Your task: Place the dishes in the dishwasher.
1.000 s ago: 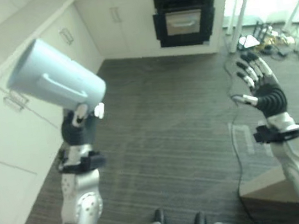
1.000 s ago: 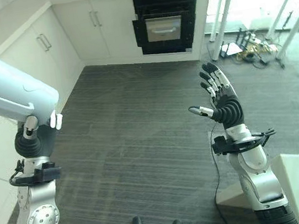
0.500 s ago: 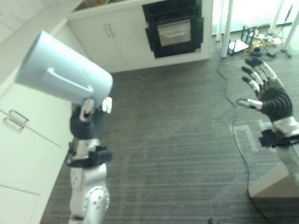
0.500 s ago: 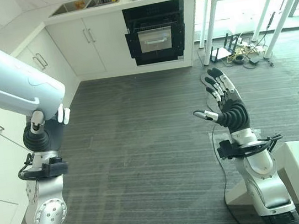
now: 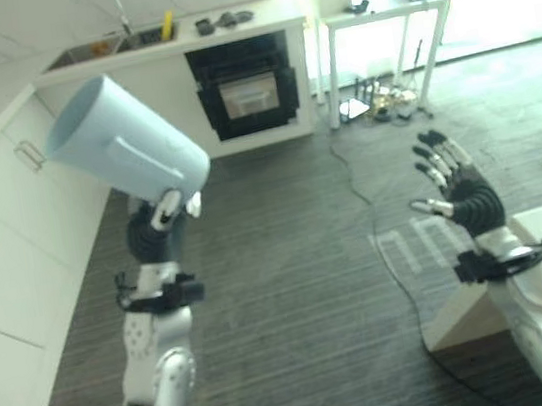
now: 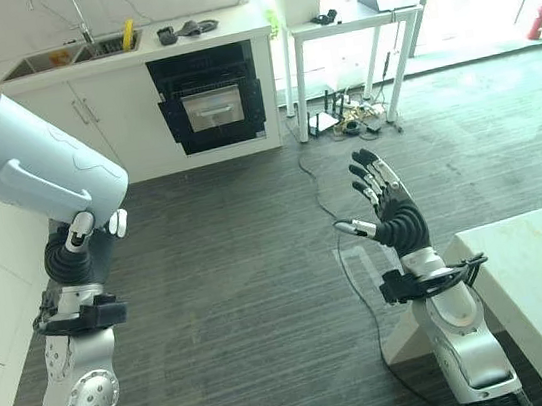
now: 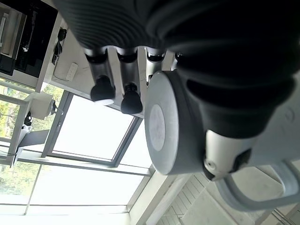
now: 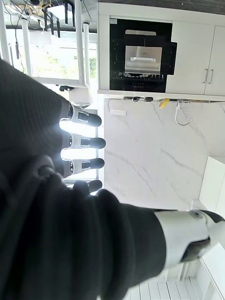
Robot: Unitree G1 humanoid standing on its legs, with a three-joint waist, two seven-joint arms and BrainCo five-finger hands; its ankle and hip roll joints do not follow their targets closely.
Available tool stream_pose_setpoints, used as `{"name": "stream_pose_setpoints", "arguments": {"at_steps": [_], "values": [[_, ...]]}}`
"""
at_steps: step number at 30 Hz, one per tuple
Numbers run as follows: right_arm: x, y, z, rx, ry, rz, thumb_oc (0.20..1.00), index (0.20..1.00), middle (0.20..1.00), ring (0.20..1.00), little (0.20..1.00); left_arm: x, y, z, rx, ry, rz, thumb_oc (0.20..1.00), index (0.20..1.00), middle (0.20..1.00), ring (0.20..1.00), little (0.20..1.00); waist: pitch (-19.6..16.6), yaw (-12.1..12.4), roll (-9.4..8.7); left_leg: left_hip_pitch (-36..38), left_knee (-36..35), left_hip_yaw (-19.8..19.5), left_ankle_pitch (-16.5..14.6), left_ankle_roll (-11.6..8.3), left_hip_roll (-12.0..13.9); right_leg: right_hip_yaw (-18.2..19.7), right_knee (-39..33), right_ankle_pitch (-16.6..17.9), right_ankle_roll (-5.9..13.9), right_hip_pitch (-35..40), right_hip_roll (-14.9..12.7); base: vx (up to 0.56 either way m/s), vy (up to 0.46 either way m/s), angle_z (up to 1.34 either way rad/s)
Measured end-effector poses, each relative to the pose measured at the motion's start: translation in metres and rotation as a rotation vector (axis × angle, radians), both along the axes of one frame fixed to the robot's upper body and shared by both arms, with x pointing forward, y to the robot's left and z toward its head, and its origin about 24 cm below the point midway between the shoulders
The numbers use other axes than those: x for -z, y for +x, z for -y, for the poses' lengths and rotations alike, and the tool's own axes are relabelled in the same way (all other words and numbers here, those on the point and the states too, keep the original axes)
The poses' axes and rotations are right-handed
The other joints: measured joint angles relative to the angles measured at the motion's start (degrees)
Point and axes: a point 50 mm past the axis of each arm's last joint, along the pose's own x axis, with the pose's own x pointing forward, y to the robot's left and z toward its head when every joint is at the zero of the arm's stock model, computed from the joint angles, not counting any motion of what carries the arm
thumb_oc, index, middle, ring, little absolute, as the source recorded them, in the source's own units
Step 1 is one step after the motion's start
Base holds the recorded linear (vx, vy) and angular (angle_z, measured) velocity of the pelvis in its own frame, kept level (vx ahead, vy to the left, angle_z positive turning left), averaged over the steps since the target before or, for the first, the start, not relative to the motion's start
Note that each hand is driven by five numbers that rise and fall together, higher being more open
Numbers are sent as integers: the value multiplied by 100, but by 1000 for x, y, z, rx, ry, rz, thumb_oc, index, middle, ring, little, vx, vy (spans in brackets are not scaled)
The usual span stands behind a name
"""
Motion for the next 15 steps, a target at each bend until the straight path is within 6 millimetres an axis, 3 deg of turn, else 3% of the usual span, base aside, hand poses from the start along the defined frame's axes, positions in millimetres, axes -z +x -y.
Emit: {"name": "stream_pose_setpoints", "arguments": {"at_steps": [9,12,13,14,15], "values": [[0,0,0,-6,-2,-3,1000,1000,1000,1000,1000,1,0,0,-3,4,-4,200,200,200,200,200,-2,5,-2,16,15,31,0,-34,61,2,0,-10,-5,14,60,41,-96,-1],[0,0,0,-8,-6,-3,1000,1000,1000,1000,1000,1,-1,-2,-12,10,-10,200,200,200,200,200,-2,17,-3,-1,73,78,-66,-147,89,10,26,-23,-27,4,104,12,-172,-5],[0,0,1,-16,-22,-5,1000,1000,1000,1000,1000,2,-2,-4,-20,18,-19,200,200,200,200,200,26,30,-23,-131,354,89,-105,-257,121,-9,214,-124,-165,-106,135,-62,-254,-8],[0,0,1,-19,-26,-4,1000,1000,1000,1000,1000,2,-3,-8,-33,32,-23,200,200,200,200,200,104,62,-164,-455,967,186,-174,-361,101,-4,564,-330,-369,-309,99,-41,-182,33],[-1,-2,6,-9,-42,-1,1000,1000,1000,1000,1000,-1,-1,-10,-44,40,-21,200,200,200,200,200,296,54,-485,-1540,2840,782,10,-647,148,-206,860,-458,-472,-413,-85,-23,-135,72]]}}
